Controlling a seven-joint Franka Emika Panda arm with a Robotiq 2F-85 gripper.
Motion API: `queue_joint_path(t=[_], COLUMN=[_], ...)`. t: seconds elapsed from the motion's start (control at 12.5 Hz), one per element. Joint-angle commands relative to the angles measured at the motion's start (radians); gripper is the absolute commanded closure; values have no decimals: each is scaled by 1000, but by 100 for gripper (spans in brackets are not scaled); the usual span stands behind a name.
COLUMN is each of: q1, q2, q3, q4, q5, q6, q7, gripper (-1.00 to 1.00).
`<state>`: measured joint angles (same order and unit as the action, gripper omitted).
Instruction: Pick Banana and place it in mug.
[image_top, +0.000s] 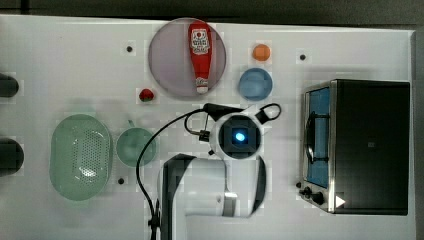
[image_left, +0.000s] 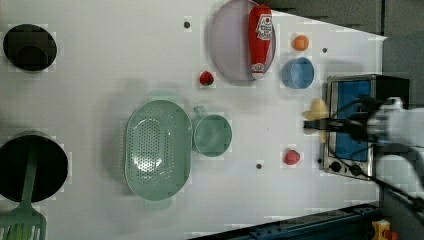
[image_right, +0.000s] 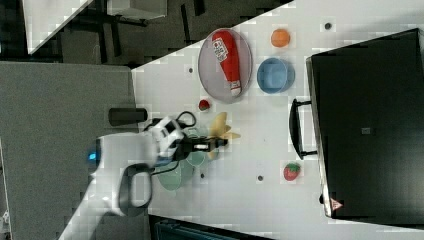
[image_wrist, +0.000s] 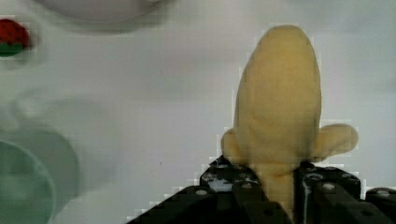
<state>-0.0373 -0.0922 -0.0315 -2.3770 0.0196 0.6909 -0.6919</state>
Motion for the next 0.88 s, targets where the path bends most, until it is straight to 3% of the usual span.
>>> queue_joint_path(t=[0.08, 0.48, 0.88], q1=[3, 16, 36], q2=[-101, -232, -208], q3=[3, 95, 268], q4=[69, 146, 146], q5=[-26, -22, 73], q6=[-156, -312, -374], q7=[-14, 40, 385], gripper=[49, 49, 49])
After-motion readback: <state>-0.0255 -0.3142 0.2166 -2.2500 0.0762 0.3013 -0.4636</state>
